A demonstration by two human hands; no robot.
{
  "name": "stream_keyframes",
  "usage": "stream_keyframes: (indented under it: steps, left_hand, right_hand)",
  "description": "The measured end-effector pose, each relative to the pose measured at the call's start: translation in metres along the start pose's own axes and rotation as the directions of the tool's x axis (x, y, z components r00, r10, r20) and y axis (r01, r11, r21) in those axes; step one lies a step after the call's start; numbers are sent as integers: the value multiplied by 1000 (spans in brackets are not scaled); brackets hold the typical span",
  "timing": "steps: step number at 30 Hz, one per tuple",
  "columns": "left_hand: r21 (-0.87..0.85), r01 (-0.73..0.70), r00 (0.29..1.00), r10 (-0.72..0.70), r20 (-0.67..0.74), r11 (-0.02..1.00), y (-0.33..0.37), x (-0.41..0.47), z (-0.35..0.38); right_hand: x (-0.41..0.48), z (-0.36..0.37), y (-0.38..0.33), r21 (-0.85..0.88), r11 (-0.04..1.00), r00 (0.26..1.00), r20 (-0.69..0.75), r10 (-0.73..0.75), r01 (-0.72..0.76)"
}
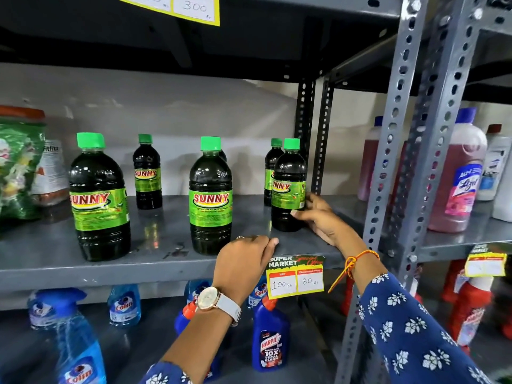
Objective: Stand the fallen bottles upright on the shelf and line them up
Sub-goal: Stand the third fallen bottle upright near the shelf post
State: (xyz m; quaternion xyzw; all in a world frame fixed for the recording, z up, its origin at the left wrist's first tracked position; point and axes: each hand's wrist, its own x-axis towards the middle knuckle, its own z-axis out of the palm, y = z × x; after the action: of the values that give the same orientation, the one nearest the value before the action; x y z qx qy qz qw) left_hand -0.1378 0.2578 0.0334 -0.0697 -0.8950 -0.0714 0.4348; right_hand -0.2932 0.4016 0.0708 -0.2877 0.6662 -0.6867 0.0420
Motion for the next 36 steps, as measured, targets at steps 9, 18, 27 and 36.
stream_keyframes:
  steps: [9,18,27,36]
  left_hand:
    - [-2,16,1000,-16,15,1000,2,0,-3]
    - [3,16,1000,-16,-9,1000,5,1,-6]
    - [-6,-1,1000,1,-19,1000,3,1,-5]
    - [-15,25,999,-24,46,1000,3,2,-7]
  right_hand:
    - [-2,1,0,-45,999,1000,-1,7,-7]
    - [2,1,2,-66,998,998,-68,14,-18]
    - [1,3,2,-269,963,990,-139,-35,-4]
    - [-23,3,-7,-293,956,996,-90,-17,-10]
